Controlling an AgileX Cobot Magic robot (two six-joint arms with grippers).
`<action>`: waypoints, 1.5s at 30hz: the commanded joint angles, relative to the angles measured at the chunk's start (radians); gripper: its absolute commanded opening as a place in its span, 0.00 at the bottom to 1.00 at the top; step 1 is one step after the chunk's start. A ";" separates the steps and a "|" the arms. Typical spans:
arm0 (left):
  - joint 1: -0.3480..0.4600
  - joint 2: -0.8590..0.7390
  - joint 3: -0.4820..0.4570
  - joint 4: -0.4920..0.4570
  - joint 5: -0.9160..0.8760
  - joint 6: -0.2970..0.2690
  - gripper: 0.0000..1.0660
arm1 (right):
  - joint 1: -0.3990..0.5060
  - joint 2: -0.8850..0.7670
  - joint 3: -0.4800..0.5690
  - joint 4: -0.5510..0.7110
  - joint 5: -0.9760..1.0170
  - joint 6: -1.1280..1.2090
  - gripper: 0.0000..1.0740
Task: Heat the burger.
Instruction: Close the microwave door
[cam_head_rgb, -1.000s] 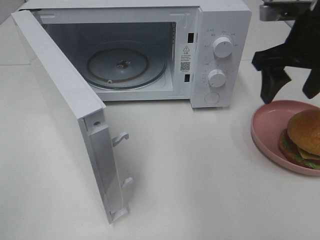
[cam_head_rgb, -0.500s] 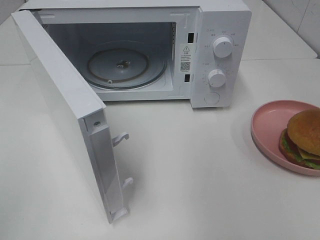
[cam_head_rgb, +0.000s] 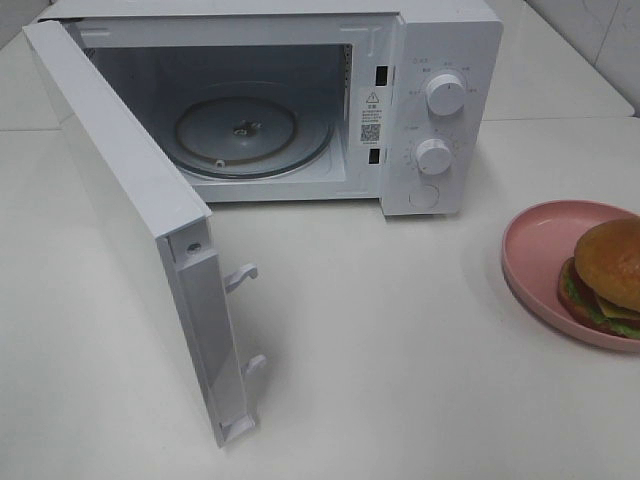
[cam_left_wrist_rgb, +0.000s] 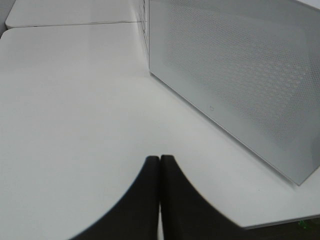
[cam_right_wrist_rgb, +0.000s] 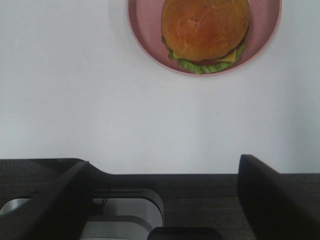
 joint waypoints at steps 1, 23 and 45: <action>0.001 -0.007 0.002 -0.001 -0.015 0.000 0.00 | -0.004 -0.144 0.106 -0.003 0.023 -0.019 0.70; 0.001 -0.007 0.000 -0.002 -0.019 0.000 0.00 | -0.004 -0.788 0.344 0.001 -0.219 -0.105 0.66; 0.001 0.333 0.032 0.002 -0.529 0.091 0.00 | -0.004 -0.808 0.344 0.001 -0.219 -0.106 0.58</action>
